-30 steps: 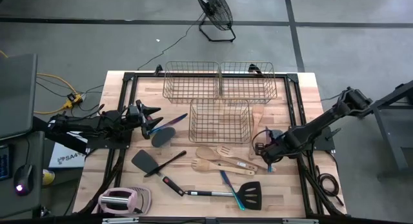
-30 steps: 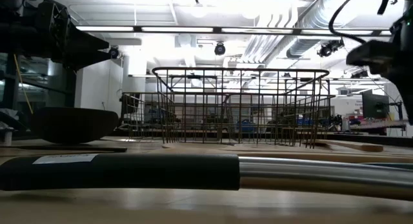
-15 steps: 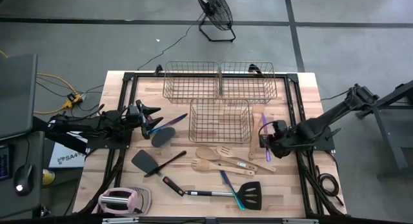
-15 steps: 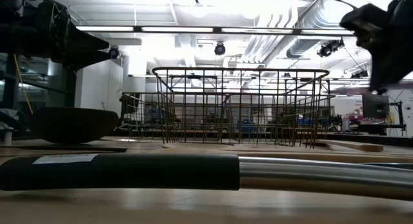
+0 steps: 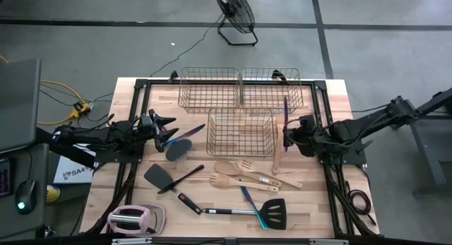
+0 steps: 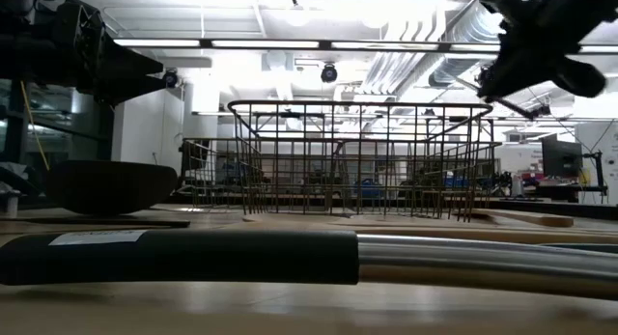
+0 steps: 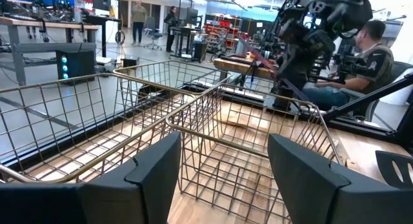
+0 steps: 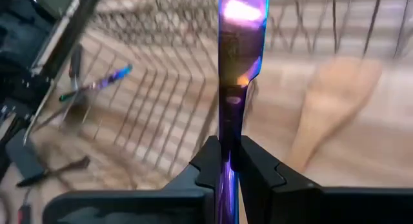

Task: Pick & Place Kitchen Items
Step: Put the blue table knife into the top right wire basket

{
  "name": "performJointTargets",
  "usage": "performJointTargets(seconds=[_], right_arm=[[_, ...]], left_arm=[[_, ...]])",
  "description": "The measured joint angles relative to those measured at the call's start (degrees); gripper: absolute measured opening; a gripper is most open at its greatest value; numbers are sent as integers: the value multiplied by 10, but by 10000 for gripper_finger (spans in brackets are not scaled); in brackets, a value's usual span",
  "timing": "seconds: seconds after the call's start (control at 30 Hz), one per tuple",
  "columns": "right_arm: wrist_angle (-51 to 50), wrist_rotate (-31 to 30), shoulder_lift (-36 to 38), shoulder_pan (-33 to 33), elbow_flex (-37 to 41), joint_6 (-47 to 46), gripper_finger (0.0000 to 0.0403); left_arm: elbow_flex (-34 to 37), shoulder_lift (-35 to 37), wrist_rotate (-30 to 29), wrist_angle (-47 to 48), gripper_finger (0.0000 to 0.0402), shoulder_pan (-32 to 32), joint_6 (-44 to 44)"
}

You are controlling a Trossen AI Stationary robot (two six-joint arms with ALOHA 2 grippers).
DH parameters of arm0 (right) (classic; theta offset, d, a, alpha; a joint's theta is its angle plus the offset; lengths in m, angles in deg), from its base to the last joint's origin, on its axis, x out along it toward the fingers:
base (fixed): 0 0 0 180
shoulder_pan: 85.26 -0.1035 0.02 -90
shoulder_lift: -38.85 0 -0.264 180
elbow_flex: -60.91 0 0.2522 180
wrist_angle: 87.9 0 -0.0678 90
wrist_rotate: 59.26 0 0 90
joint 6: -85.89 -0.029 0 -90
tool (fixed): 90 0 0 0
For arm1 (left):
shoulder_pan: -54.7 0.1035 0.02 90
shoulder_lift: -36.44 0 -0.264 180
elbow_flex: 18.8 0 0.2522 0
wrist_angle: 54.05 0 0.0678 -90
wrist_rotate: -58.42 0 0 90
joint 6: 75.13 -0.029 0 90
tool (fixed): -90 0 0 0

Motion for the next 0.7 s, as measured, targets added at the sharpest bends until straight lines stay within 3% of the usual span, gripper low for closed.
performJointTargets(seconds=[0.33, 0.53, 0.7], right_arm=[[103, -105, 0, 111, 0, 287, 26], [215, -125, 0, 167, 0, 456, 26], [329, -107, -5, 209, 0, 611, 26]], left_arm=[[0, 0, 0, 0, 230, 0, 0], [0, 0, 0, 0, 230, 0, 0], [0, 0, 0, 0, 230, 0, 0]])
